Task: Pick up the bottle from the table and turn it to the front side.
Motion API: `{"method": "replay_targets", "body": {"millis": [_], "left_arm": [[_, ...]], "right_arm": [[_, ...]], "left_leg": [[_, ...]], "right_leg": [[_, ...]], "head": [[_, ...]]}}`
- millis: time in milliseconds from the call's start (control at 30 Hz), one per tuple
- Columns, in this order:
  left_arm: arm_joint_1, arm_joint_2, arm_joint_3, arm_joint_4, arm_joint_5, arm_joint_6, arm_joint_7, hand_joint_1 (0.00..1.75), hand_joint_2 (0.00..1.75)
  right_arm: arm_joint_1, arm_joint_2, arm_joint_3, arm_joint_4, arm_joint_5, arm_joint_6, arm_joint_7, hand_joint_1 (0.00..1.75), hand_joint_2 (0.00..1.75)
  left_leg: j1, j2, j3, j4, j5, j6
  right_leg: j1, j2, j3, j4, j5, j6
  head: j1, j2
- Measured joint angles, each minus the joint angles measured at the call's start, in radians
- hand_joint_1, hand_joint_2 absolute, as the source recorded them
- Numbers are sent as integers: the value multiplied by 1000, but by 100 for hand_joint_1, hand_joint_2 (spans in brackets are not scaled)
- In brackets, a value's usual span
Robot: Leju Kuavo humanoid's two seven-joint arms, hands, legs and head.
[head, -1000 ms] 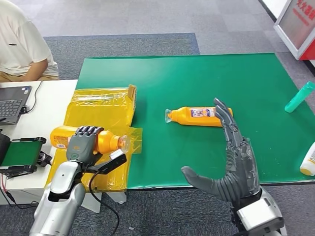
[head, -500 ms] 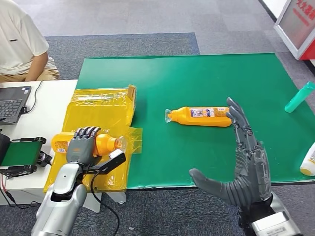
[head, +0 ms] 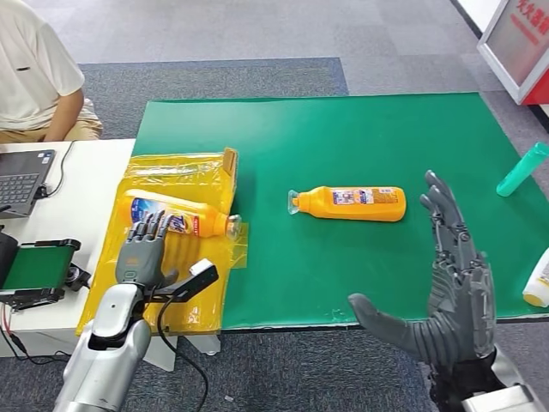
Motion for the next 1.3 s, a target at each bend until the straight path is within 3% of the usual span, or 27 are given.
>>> {"method": "replay_targets", "body": {"millis": [200, 433, 633, 933, 1133, 1300], "left_arm": [[6, -28, 44, -39, 23, -12, -77, 0, 175], [33, -83, 93, -160, 255, -71, -164, 0, 175], [82, -128, 105, -301, 506, -158, -172, 0, 175], [101, -138, 117, -377, 580, -183, -173, 0, 175], [169, -140, 139, -485, 1135, -360, -144, 0, 175], [336, -144, 151, -596, 1472, -462, -117, 0, 175]], "right_arm": [[5, 0, -30, -17, -6, 4, -17, 0, 175], [18, 3, -45, -17, -6, 18, -19, 0, 175], [32, 7, -52, -17, 5, 24, -18, 0, 175], [38, 9, -60, -17, 8, 26, -16, 0, 175], [52, 10, -71, -12, 14, 70, 23, 0, 175], [96, 11, -82, 46, -36, 118, 127, 0, 175]], "left_leg": [[0, 0, 0, 0, 0, 0], [0, 0, 0, 0, 0, 0], [0, 0, 0, 0, 0, 0], [0, 0, 0, 0, 0, 0], [0, 0, 0, 0, -1, 0], [0, 0, 1, 0, -5, 0]], "right_leg": [[0, 0, 0, 0, 0, 0], [0, 0, 0, 0, 0, 0], [0, 0, 0, 0, 0, 0], [0, 0, 0, 0, 0, 0], [0, 0, 0, 0, -1, 0], [0, 0, 1, 0, -4, 0]], "head": [[0, 0], [0, 0], [0, 0], [0, 0], [0, 0], [0, 0]]}}
